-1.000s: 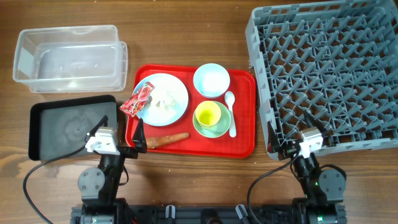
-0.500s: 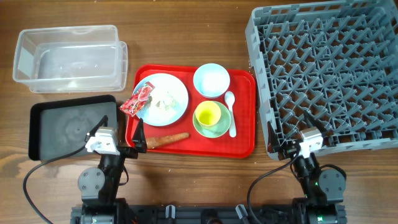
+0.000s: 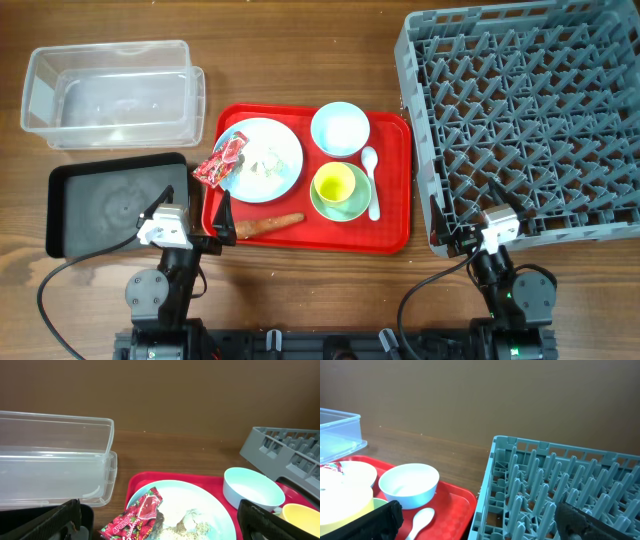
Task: Sort waste into correct bins and load items into the dishwasher rack
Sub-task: 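Move the left gripper over the red wrapper on the blue plate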
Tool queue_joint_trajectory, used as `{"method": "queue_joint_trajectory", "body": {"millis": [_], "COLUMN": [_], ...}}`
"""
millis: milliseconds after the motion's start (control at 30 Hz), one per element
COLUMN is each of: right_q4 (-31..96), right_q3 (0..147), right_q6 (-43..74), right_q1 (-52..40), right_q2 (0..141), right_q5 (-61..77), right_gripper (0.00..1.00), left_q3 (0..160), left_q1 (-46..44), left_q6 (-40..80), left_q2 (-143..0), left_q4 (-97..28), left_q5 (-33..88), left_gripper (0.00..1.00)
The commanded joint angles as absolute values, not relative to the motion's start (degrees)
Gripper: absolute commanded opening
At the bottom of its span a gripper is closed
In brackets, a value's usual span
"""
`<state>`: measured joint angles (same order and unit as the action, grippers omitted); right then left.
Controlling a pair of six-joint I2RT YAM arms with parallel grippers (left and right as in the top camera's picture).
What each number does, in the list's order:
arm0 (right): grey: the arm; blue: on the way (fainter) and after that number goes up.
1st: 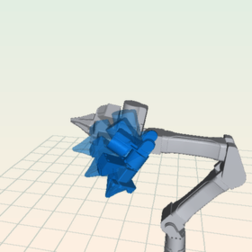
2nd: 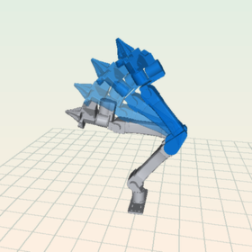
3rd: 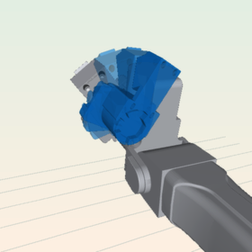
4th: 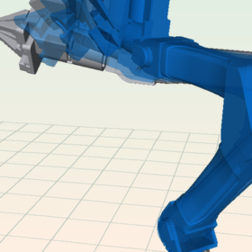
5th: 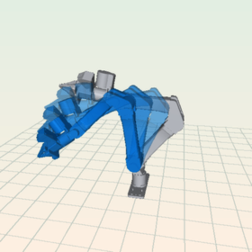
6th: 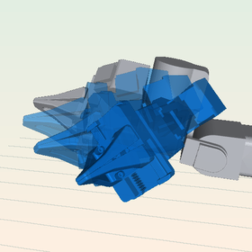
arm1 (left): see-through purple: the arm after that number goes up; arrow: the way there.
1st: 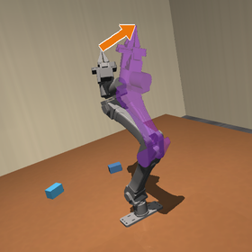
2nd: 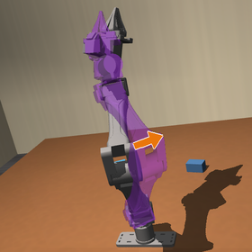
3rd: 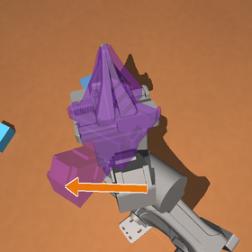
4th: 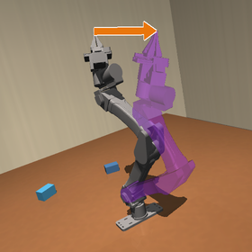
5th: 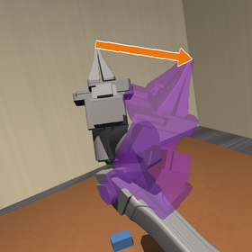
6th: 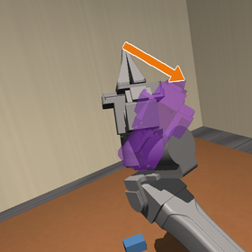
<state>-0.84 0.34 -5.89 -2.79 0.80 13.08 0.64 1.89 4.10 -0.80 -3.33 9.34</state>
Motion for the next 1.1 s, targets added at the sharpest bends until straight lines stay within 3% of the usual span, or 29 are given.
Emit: {"method": "queue_joint_trajectory", "body": {"millis": [0,300,533,700,833,933,1067], "right_q4": [-1.0,-0.2,6.9,21.5,41.9,47.9,49.1], "right_q3": [0.3,1.0,12.9,31.9,50.0,56.5,58.1], "right_q6": [-6.0,-2.4,0.5,0.6,0.4,-0.4,1.5], "right_q1": [-2.4,-2.4,-2.4,-2.4,-2.4,-2.4,-2.4], "right_q2": [1.0,1.3,9.0,26.6,44.4,51.9,57.1], "right_q5": [13.4,13.3,11.5,11.5,7.7,7.3,7.5], "right_gripper": [1.00,1.00,1.00,1.00,1.00,1.00,1.00], "left_q3": [0.3,0.5,8.8,26.3,47.8,60.4,64.3], "left_q1": [2.2,2.2,2.2,2.1,2.0,2.0,2.0], "left_q6": [3.2,6.0,12.9,12.4,12.3,12.3,12.5], "left_q2": [-0.4,-0.4,-8.4,-28.3,-48.1,-57.6,-62.3], "left_q4": [-3.4,-3.7,-6.9,-18.0,-38.9,-53.0,-55.1], "left_q5": [10.2,10.0,8.9,9.0,10.9,10.8,10.9], "left_gripper": [1.00,1.00,1.00,1.00,1.00,1.00,1.00]}}
